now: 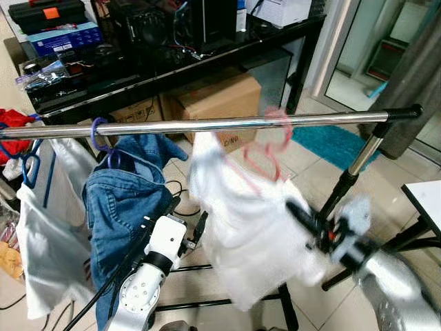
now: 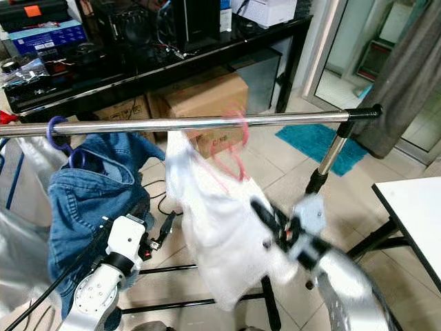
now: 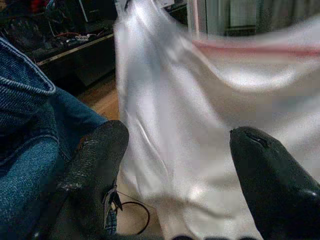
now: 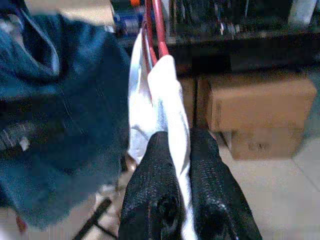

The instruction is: Hang hanger

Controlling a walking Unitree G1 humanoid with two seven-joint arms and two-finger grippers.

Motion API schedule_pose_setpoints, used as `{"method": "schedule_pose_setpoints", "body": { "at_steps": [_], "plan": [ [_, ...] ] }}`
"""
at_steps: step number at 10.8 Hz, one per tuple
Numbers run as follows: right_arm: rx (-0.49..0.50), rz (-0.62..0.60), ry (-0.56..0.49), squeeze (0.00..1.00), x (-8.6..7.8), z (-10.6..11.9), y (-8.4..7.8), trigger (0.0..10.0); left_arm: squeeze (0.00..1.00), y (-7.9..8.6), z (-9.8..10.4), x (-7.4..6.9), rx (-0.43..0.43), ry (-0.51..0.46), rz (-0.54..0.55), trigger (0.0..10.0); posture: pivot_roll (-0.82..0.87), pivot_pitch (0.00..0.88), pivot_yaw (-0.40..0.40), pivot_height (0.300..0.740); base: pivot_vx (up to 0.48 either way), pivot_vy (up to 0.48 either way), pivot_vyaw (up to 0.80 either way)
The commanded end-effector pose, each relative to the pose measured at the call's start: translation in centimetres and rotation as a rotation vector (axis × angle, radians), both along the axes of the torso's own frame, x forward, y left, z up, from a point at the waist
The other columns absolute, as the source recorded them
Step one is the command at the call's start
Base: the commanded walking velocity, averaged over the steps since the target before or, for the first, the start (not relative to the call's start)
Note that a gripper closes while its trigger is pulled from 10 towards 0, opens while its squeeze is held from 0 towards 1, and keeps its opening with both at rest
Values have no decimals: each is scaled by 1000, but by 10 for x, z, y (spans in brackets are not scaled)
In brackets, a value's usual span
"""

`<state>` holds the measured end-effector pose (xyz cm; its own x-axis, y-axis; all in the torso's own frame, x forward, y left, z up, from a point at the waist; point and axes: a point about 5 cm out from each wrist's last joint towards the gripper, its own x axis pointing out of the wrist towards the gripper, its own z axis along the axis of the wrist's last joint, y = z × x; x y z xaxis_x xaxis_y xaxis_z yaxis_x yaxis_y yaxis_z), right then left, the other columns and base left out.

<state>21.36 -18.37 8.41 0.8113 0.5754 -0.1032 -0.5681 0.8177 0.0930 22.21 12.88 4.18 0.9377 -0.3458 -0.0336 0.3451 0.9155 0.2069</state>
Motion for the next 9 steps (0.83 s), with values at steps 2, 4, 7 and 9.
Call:
{"method": "schedule_pose_setpoints", "body": {
  "at_steps": [2,4,7,9],
  "plan": [
    [-8,-39,-15,0,0,-3,-7,10000,0,1,0,-2,-12,9,26,10000,26,0,14,740,0,0,0],
    [31,-117,-25,0,2,-7,-12,10000,0,8,-1,-5,-66,24,104,10000,26,0,19,740,0,0,0],
    [50,-64,-20,0,-11,-11,-15,10000,0,19,-6,-14,-95,53,184,10000,21,0,24,740,0,0,-183],
    [56,-24,-24,0,-14,-11,-13,10000,0,20,-6,-13,-96,56,189,10000,13,0,27,740,0,0,-525]
  ]
}}
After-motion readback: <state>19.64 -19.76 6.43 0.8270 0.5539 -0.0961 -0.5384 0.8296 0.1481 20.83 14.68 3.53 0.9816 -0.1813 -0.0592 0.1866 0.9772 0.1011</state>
